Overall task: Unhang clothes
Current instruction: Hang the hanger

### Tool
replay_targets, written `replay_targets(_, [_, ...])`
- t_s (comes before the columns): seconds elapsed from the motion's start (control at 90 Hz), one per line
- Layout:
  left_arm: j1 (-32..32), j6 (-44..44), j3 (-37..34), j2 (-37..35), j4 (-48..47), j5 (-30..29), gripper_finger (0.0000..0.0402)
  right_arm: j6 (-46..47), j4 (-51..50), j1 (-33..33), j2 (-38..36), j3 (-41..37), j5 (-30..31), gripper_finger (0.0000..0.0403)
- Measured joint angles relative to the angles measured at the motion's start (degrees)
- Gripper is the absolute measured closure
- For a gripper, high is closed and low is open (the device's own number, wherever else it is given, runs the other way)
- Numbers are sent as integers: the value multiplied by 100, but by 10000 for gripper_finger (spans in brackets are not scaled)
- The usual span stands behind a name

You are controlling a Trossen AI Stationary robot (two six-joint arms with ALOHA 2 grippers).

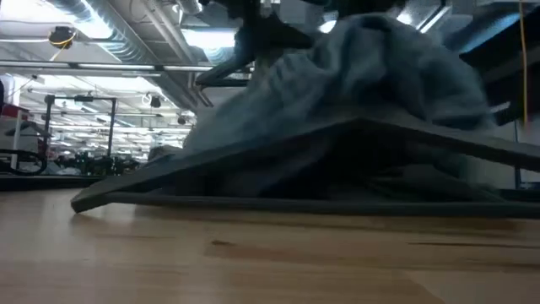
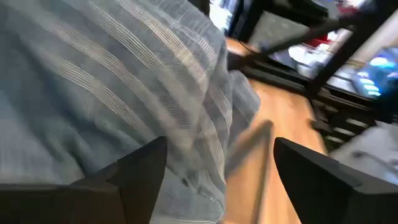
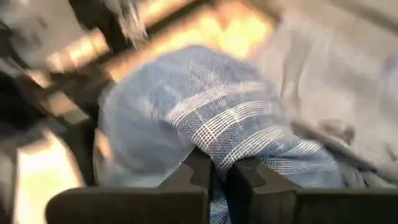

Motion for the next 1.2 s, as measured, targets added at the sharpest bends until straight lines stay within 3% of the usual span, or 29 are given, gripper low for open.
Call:
replay_targets(0.122, [179, 364, 0, -304, -163, -478, 125, -306, -598, -60, -9, 856, -128, 401])
replay_targets(0.256, [379, 734, 2, -472, -122, -714, 125, -950, -668, -47, -5, 1466, 359, 402])
replay_targets(0.356, [497, 842, 0, -459, -206, -716, 125, -1411, -612, -100, 2, 1618, 917, 402])
replay_targets(0.511, [564, 685, 0, -428, -329, -725, 125, -1547, -1327, -85, 128, 1620, 719, 402])
replay_targets(0.633, [551, 671, 0, -424, -317, -723, 125, -1664, -1789, 0, 345, 1152, 656, 402])
replay_targets(0.767, [551, 720, -2, -424, -406, -714, 125, -1458, -1387, 25, 460, -13, 670, 386])
replay_targets(0.844, [551, 806, -2, -437, -382, -705, 125, -1277, -835, 25, 438, -605, 442, 353])
replay_targets(0.944, [551, 750, -2, -441, -384, -542, 125, -1243, -818, 29, 432, -948, 245, 281])
replay_targets(1.078, [529, 477, -2, -445, -423, 12, 125, -1180, -1042, 113, 387, -898, 181, 151])
replay_targets(1.2, [416, 111, -2, -470, -550, 963, 125, -756, -1239, 182, 176, -493, 403, 51])
